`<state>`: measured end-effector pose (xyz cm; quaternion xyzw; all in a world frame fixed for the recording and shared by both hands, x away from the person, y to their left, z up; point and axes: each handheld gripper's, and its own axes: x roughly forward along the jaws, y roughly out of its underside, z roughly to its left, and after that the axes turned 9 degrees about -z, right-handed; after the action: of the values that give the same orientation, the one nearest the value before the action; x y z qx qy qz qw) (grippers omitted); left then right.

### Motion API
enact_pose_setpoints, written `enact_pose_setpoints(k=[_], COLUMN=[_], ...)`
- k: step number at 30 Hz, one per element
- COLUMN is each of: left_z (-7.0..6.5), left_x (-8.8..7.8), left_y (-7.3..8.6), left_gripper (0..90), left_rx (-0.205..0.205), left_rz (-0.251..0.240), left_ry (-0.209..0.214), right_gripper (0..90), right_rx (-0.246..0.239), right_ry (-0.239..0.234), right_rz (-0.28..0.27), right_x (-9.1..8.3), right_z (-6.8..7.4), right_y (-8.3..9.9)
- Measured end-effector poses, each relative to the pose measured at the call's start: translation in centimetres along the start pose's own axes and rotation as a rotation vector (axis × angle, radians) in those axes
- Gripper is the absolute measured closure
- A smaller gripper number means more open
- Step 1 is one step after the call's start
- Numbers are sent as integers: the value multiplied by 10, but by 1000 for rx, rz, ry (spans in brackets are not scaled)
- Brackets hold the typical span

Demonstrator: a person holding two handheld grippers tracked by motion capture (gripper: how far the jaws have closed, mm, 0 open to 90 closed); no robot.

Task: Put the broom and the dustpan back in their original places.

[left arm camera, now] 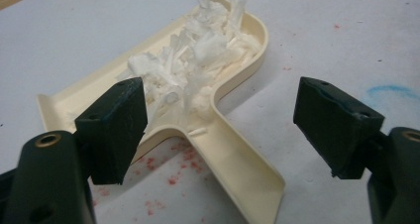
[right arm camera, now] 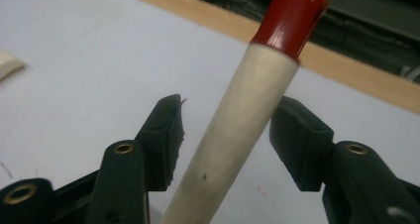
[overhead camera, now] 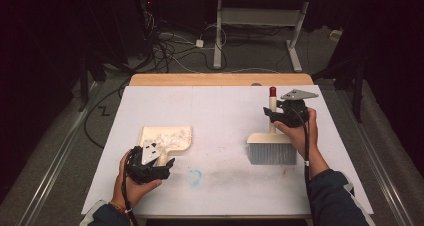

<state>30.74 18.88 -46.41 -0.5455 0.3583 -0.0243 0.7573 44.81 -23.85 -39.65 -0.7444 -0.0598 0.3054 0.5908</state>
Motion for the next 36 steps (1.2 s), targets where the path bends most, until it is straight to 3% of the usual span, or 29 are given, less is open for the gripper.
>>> enact_pose_setpoints(k=[3,8,16,20,27,29,32,36], left_z=[-1,-1,-6,-6,-9,-10,-11,-12], left_x=[0,-2,0,0,0,1,1,1], left_y=[0,0,1,1,2,2,2,3], left_gripper=[205,205,201,198,186,186,186,186], left_rx=[7,8,35,49,60,68,75,75], left_rz=[2,-3,3,-2,0,7,6,7], left_ry=[4,6,29,34,43,43,41,40], right_gripper=[445,432,387,348,258,244,208,175], right_rx=[19,-12,1,-43,-34,-65,-70,-97], right_ry=[3,-10,-41,-35,-19,-19,-33,-19], right_rz=[-68,-96,-111,-120,-170,-184,-179,-180], right_x=[-6,-15,-24,-30,-43,-45,-47,-50], right_z=[0,5,9,14,20,24,27,32], right_y=[-7,-13,-9,-7,-9,-8,-7,-7])
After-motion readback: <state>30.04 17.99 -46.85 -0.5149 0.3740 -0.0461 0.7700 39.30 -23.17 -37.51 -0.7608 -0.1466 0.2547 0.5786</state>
